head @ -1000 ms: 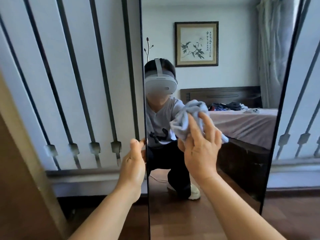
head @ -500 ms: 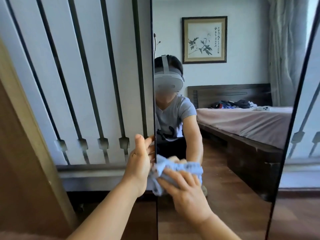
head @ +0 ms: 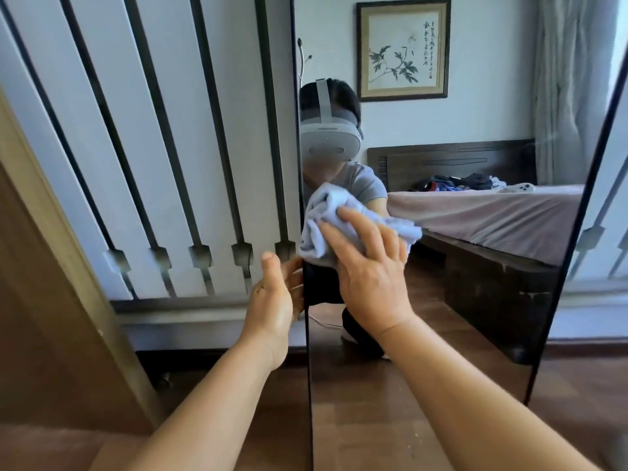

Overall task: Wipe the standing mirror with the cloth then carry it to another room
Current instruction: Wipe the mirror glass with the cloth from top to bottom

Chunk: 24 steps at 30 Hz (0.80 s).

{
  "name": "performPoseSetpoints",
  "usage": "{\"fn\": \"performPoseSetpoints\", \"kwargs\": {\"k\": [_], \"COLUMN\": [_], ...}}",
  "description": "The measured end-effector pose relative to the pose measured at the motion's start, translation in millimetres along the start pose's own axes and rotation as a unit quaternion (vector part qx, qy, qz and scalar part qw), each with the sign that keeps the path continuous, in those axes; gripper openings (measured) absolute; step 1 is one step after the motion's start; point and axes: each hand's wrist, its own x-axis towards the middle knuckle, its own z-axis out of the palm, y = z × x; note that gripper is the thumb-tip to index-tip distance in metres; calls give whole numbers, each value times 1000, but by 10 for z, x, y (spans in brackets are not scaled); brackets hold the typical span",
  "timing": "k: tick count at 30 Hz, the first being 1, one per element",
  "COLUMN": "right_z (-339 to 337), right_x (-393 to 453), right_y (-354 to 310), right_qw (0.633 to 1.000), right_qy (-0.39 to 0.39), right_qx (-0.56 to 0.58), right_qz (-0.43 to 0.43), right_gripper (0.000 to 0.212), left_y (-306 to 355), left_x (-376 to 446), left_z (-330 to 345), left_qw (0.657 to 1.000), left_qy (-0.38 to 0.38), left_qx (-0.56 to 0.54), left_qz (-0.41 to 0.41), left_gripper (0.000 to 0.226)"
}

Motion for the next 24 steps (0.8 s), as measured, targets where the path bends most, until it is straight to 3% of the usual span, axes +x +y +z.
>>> {"fn": "performPoseSetpoints", "kwargs": {"k": [7, 10, 17, 21, 24], "right_z": [58, -13, -407, -644, -704], "right_x": [-1302, -1292, -992, -957, -1031], "right_y": [-128, -40, 658, 1182, 1298], "right_qw": [987, 985, 981, 919, 896], "right_qy": [-154, -158, -9, 137, 151], "right_qx": [-5, -12, -17, -18, -13], "right_qz": [-50, -68, 192, 369, 417], "right_gripper": [28, 27, 26, 37, 42], "left_y": [-331, -482, -666, -717, -722], "left_x": [-83, -136, -138, -139, -170], "left_z": [40, 44, 128, 162, 176], "left_qw": [996, 995, 992, 988, 988], "left_qy": [54, 68, 119, 148, 150], "left_qx": [-46, -47, -28, -15, -24], "left_qz": [-48, -57, -38, -32, -28], "left_gripper": [61, 54, 26, 23, 21]}}
